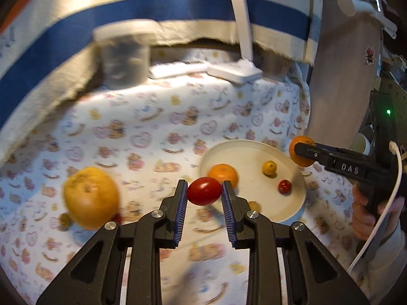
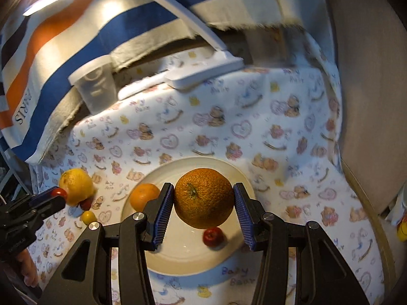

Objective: Organize fruits
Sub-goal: 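Lift and carry the tangerine and red tomato over the plate, then lower the red tomato onto the plate and open the left tool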

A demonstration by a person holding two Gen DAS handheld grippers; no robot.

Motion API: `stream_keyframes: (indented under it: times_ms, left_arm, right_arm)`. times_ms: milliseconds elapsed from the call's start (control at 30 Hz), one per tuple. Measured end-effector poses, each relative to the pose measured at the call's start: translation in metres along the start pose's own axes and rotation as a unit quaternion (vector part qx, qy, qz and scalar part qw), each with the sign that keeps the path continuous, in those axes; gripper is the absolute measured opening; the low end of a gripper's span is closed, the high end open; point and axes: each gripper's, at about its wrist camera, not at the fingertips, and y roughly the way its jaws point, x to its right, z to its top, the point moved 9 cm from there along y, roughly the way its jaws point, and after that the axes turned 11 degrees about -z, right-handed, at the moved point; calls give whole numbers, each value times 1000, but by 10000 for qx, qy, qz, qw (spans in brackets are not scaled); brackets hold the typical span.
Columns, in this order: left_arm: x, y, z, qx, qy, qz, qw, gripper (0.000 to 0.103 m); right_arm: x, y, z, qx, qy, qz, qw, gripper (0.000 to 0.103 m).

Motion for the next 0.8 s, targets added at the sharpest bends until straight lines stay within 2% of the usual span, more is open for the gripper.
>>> stream_keyframes:
  times_ms: [267,533,633,800]
  left_arm:
    - [21,44,-9,-424,-46,-160,9990,26]
    - [13,73,-22,-591,-174,-159,9980,26]
    - [15,77,-27,-569,20,-207,9982,26]
    - [18,78,-31,-521,310,21,9982,26]
  right_arm:
    - [11,19,-8,-333,49,-263,9991,50]
    - [12,31,-12,-442,25,-354,9984,50]
    - [11,35,-15,-518,-27,-373,9980,50]
    - [13,41,-20,-652,13,-380,9971,50]
